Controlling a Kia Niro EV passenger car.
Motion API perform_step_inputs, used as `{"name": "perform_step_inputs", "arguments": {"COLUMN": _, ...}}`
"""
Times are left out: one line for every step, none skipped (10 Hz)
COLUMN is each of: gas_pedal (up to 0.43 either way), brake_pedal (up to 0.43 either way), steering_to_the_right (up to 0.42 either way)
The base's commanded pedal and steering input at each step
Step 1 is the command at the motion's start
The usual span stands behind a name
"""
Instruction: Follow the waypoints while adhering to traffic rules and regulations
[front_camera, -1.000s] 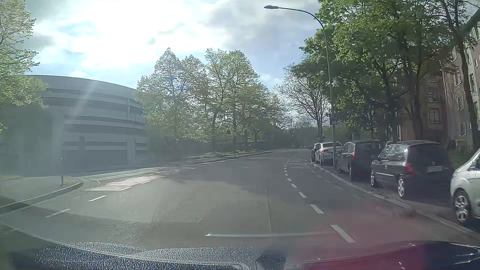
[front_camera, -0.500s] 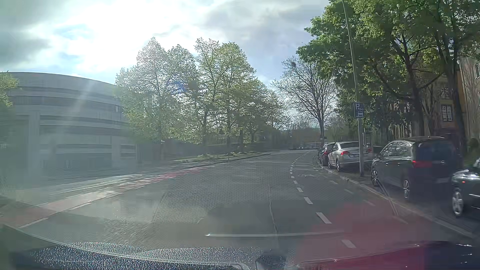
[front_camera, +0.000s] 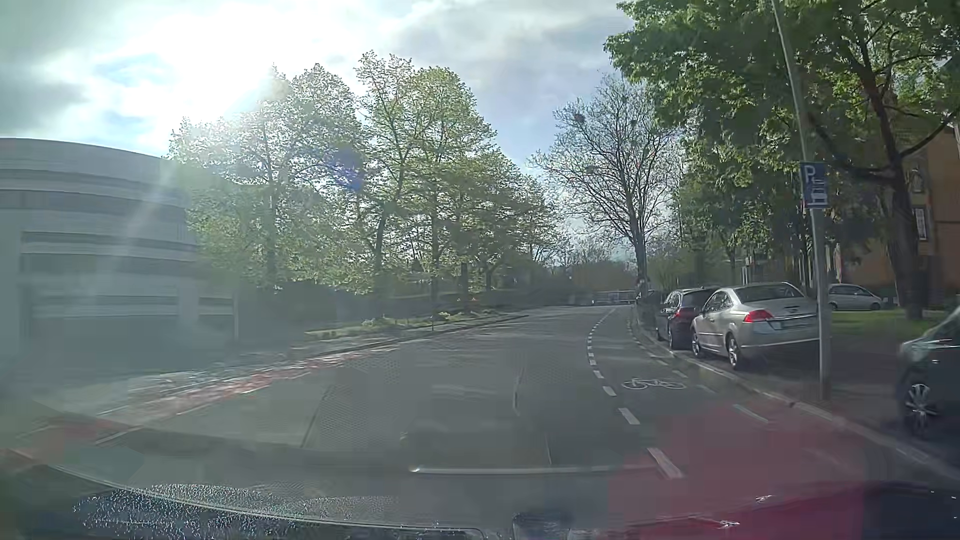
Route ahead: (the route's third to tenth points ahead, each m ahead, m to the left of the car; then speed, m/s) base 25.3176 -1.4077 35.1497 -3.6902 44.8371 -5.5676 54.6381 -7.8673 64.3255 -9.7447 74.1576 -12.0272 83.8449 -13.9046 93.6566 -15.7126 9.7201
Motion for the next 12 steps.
{"name": "perform_step_inputs", "arguments": {"gas_pedal": 0.079, "brake_pedal": 0.0, "steering_to_the_right": 0.035}}
{"name": "perform_step_inputs", "arguments": {"gas_pedal": 0.079, "brake_pedal": 0.0, "steering_to_the_right": 0.035}}
{"name": "perform_step_inputs", "arguments": {"gas_pedal": 0.079, "brake_pedal": 0.0, "steering_to_the_right": 0.036}}
{"name": "perform_step_inputs", "arguments": {"gas_pedal": 0.079, "brake_pedal": 0.0, "steering_to_the_right": 0.036}}
{"name": "perform_step_inputs", "arguments": {"gas_pedal": 0.079, "brake_pedal": 0.0, "steering_to_the_right": 0.038}}
{"name": "perform_step_inputs", "arguments": {"gas_pedal": 0.079, "brake_pedal": 0.0, "steering_to_the_right": 0.04}}
{"name": "perform_step_inputs", "arguments": {"gas_pedal": 0.079, "brake_pedal": 0.0, "steering_to_the_right": 0.042}}
{"name": "perform_step_inputs", "arguments": {"gas_pedal": 0.079, "brake_pedal": 0.0, "steering_to_the_right": 0.042}}
{"name": "perform_step_inputs", "arguments": {"gas_pedal": 0.087, "brake_pedal": 0.0, "steering_to_the_right": 0.042}}
{"name": "perform_step_inputs", "arguments": {"gas_pedal": 0.087, "brake_pedal": 0.0, "steering_to_the_right": 0.042}}
{"name": "perform_step_inputs", "arguments": {"gas_pedal": 0.087, "brake_pedal": 0.0, "steering_to_the_right": 0.042}}
{"name": "perform_step_inputs", "arguments": {"gas_pedal": 0.087, "brake_pedal": 0.0, "steering_to_the_right": 0.042}}
